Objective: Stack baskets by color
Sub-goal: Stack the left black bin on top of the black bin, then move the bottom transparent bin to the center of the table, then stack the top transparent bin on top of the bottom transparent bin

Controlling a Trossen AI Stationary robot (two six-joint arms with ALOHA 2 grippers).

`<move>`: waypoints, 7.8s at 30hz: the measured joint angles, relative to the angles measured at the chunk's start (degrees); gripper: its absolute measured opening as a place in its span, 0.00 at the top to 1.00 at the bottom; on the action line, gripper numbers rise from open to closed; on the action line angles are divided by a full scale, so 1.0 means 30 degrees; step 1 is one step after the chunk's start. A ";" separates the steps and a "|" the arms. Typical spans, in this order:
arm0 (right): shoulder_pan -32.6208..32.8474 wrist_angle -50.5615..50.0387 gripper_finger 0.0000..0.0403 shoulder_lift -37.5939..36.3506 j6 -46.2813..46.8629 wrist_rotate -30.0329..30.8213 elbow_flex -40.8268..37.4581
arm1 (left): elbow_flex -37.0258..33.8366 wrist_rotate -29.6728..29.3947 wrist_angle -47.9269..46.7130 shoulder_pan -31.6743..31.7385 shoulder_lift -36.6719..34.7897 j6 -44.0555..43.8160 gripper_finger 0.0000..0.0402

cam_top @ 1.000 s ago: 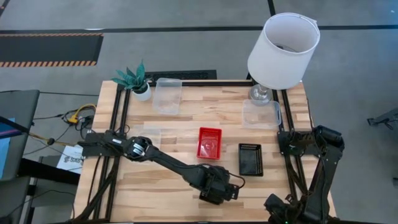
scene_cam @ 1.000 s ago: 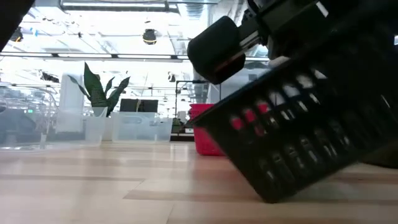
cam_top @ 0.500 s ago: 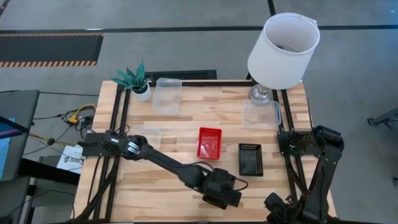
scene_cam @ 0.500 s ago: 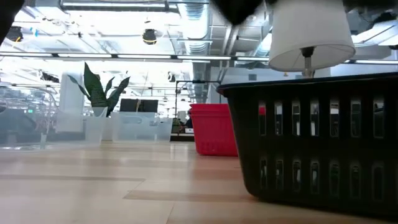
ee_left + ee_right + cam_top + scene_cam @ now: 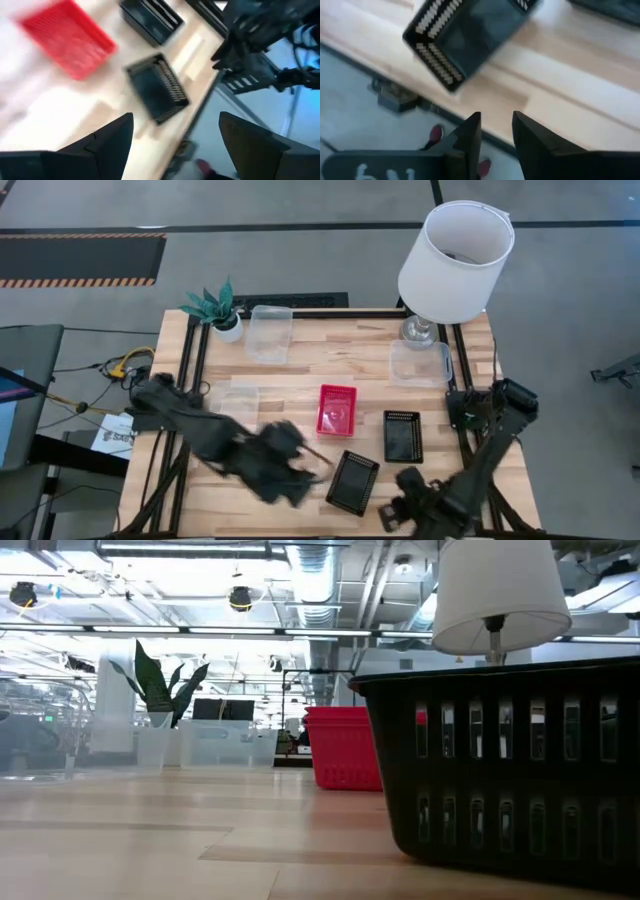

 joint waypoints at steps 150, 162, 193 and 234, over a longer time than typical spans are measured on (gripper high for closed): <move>-0.5317 -0.4226 0.57 -1.2556 -0.2411 0.2942 -0.7237 | -2.0779 -0.0780 -0.0695 0.1482 -1.3385 -0.7068 0.41; -0.5642 -0.3345 0.58 -1.1277 -0.3679 0.2958 -0.7244 | -2.0793 0.0478 -0.0867 0.2042 -0.8294 -0.6491 0.41; -0.5024 -0.1865 0.60 -1.1299 -0.5160 0.3002 -0.7244 | -2.6986 0.2877 0.8472 0.3255 -0.7449 -0.7958 0.41; -0.7173 0.2973 0.63 -1.1299 -0.8962 0.3512 -0.7240 | -1.4626 -0.1797 0.1155 0.3101 -0.8478 -0.3476 0.41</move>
